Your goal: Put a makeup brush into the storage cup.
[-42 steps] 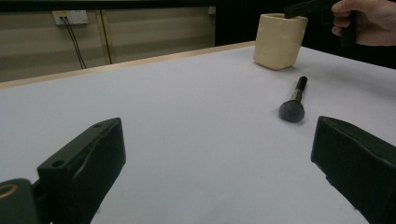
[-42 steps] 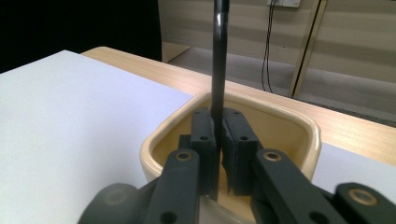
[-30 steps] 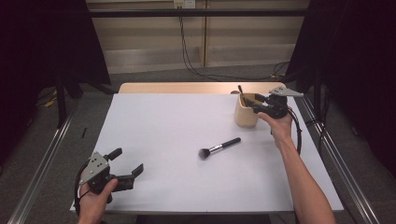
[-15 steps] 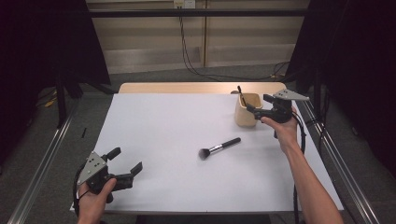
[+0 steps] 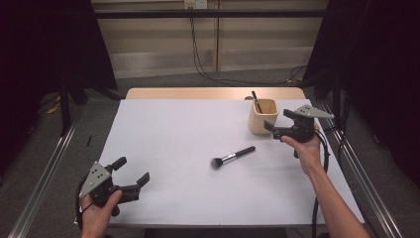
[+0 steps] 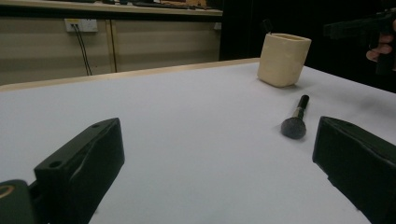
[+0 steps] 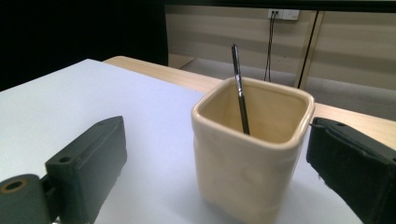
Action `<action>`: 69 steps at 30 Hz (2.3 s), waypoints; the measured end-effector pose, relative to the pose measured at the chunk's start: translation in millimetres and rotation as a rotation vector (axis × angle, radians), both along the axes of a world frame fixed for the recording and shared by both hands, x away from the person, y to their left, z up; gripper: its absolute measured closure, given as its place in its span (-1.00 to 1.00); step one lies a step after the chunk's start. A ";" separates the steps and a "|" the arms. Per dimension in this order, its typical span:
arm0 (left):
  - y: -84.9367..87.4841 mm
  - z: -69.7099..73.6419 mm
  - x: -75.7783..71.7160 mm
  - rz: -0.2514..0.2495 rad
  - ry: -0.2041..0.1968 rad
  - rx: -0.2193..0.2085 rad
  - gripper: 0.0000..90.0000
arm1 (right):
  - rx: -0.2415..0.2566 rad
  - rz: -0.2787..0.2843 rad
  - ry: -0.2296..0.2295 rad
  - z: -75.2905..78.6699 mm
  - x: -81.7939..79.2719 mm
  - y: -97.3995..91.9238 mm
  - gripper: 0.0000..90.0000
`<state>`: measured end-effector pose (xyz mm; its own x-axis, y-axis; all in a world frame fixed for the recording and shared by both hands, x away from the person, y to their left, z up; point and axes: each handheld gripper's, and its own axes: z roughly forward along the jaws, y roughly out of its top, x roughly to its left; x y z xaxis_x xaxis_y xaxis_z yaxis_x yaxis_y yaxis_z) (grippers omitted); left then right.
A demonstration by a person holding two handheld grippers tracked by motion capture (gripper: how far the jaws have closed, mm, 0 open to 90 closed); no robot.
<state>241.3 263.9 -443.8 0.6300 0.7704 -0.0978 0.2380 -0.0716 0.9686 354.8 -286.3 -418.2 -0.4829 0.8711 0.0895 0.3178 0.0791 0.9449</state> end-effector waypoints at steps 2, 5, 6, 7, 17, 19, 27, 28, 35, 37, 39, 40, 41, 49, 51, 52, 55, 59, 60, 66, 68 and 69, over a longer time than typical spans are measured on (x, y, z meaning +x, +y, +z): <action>-0.4 -0.5 -0.1 0.001 0.004 -0.005 -0.95 | 0.011 0.000 0.002 -0.9 -4.5 -0.7 -0.94; -0.6 -0.6 -0.4 0.000 0.006 -0.002 -0.95 | -0.003 0.010 0.001 -1.9 -11.5 -1.4 -0.98; -0.6 -0.8 -0.2 -0.002 0.008 -0.003 -0.95 | -0.002 0.013 0.006 -2.0 -14.1 -1.6 -0.98; -0.7 -1.0 0.1 0.001 0.010 0.002 -0.95 | 0.003 0.014 0.008 -1.9 -16.6 -1.8 -0.98; 0.1 -0.9 -1.9 -0.016 0.000 -0.001 -0.95 | -0.008 0.006 -0.003 -2.3 -40.9 -4.9 -0.98; 0.0 -0.7 -1.9 -0.010 0.002 -0.005 -0.95 | -0.003 0.004 -0.020 -3.8 -47.4 -5.5 -0.98; -0.1 -0.6 -2.4 -0.012 -0.002 0.004 -0.95 | -0.019 0.003 -0.014 -12.0 -69.4 -4.4 -0.98; -0.1 -0.5 -2.6 -0.012 0.001 0.000 -0.95 | -0.022 0.003 -0.012 -12.8 -71.9 -4.8 -0.98; 0.6 -1.1 -2.5 -0.003 0.015 0.003 -0.95 | -0.026 0.003 -0.005 -18.4 -87.8 -7.6 -0.98; 1.0 -1.2 -2.3 -0.001 0.015 0.003 -0.95 | -0.028 0.009 -0.007 -18.9 -91.2 -8.0 -0.98; 1.5 -1.2 -2.0 0.001 0.013 0.002 -0.95 | -0.031 0.013 -0.011 -18.6 -94.1 -7.9 -0.98; 1.6 -1.4 -1.8 0.002 0.014 0.001 -0.95 | -0.023 0.013 -0.020 -18.2 -95.9 -7.9 -0.98; 2.0 -1.6 -1.5 0.002 0.015 0.001 -0.95 | -0.018 0.015 -0.024 -17.6 -98.0 -8.4 -0.98; 7.5 -2.0 -4.0 0.017 0.006 0.001 -0.95 | -0.018 -0.023 -0.021 -18.8 -117.3 -11.7 -0.97; 7.9 -1.5 -5.2 0.016 0.003 0.005 -0.95 | -0.019 -0.025 -0.015 -21.3 -121.2 -12.2 -0.97; 7.5 -1.2 -5.5 0.018 0.002 0.001 -0.95 | -0.023 -0.029 -0.015 -22.9 -123.6 -12.1 -0.97; 7.1 -1.4 -4.8 0.019 0.003 0.003 -0.95 | -0.023 -0.026 -0.009 -25.9 -129.1 -13.0 -0.97; 7.5 -1.1 -6.4 0.021 0.002 0.001 -0.95 | -0.035 -0.036 0.001 -30.8 -137.2 -13.0 -0.97; 7.8 -0.9 -6.9 0.020 0.001 0.001 -0.95 | -0.038 -0.030 0.000 -31.1 -139.2 -13.2 -0.97; 8.3 0.6 -8.8 0.022 -0.008 0.007 -0.95 | -0.040 -0.018 -0.017 -31.0 -146.4 -15.6 -0.97; 9.3 0.5 -8.8 0.026 -0.005 0.008 -0.95 | -0.031 -0.024 -0.019 -30.7 -146.1 -17.4 -0.97; 9.7 0.3 -8.7 0.032 -0.003 0.007 -0.95 | -0.025 -0.026 -0.016 -31.1 -145.8 -18.3 -0.97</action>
